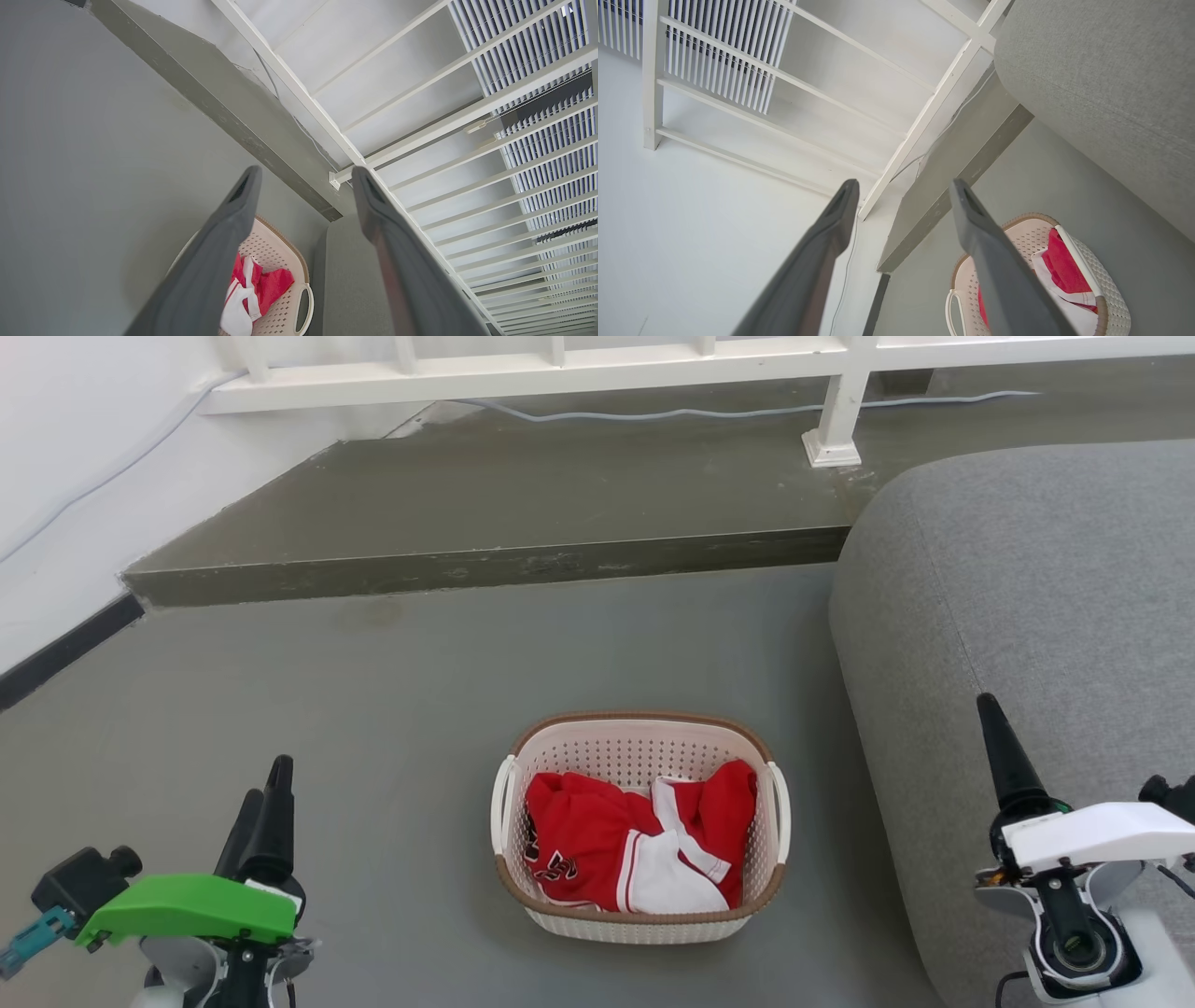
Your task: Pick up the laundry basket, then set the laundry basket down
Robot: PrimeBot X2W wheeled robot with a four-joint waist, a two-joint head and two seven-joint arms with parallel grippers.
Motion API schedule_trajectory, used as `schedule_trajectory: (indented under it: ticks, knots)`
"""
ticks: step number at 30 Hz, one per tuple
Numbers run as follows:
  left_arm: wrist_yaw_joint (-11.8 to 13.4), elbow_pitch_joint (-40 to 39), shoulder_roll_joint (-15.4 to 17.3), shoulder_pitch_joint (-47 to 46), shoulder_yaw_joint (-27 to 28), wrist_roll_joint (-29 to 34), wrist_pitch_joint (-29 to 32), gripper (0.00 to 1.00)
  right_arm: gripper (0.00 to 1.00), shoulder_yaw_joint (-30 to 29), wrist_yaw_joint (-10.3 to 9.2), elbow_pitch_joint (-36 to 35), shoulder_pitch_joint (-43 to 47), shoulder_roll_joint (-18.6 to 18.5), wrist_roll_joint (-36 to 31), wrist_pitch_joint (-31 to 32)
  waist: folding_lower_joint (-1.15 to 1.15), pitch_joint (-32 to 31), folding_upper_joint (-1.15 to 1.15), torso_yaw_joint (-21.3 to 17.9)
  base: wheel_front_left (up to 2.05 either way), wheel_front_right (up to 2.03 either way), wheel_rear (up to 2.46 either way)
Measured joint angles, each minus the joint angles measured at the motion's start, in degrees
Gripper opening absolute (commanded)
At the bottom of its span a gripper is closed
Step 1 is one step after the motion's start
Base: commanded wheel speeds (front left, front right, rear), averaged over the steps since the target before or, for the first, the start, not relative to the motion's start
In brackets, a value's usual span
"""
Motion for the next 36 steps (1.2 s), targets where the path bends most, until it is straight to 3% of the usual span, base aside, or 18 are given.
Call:
schedule_trajectory:
  ticks: [36]
  knots:
    - [0.59, -4.71, -1.54, -0.30, -2.93, 25.35, -6.70, 1.00, 1.00, 6.05, -0.46, -2.37, -1.55, -0.01, -25.70, -6.23, 0.00, 0.76, 0.00, -0.23, 0.00, 0.00, 0.00]
